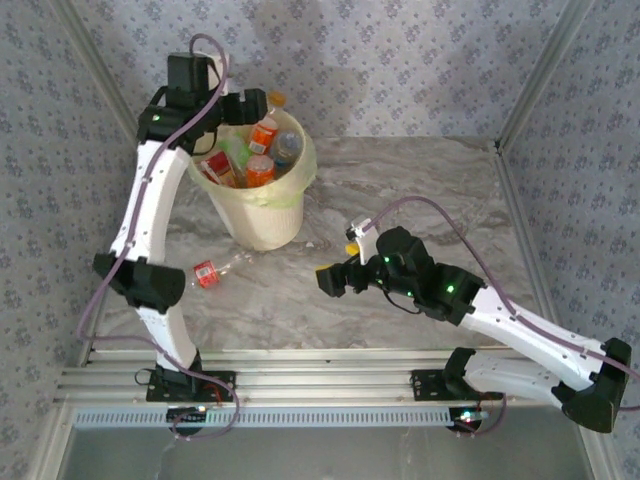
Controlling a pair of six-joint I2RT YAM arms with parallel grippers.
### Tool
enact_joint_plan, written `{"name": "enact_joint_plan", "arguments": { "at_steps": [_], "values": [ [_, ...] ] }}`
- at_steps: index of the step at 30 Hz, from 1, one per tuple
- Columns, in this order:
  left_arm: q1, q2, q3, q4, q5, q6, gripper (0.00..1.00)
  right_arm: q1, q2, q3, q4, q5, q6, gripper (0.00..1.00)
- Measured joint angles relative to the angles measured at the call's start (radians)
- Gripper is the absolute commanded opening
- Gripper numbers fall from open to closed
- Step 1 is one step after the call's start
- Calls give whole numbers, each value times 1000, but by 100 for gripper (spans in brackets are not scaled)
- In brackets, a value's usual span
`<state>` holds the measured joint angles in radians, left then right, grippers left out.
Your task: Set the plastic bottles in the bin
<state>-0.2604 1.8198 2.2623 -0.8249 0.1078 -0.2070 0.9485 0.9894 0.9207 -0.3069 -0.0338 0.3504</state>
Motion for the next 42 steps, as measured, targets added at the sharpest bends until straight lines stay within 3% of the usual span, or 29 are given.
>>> {"name": "enact_joint_plan", "arguments": {
  "at_steps": [4, 16, 23, 31, 42],
  "values": [
    [0, -196, -218, 48, 8, -4, 100, 3, 21, 0, 10, -16, 0, 98],
    [0, -812, -1032, 120, 3, -38, 100, 14, 89, 0, 61, -61, -4, 98],
    [-2, -1049, -1329, 119, -4, -45, 100, 14, 97, -8, 97, -93, -8, 98],
    [-2, -1079, -1529, 206, -77, -119, 100, 14, 98, -28, 121, -121, -8, 98],
    [-2, -875, -1601, 337, -170, -115, 99, 4, 66, -72, 132, -133, -8, 98]
  ]
}}
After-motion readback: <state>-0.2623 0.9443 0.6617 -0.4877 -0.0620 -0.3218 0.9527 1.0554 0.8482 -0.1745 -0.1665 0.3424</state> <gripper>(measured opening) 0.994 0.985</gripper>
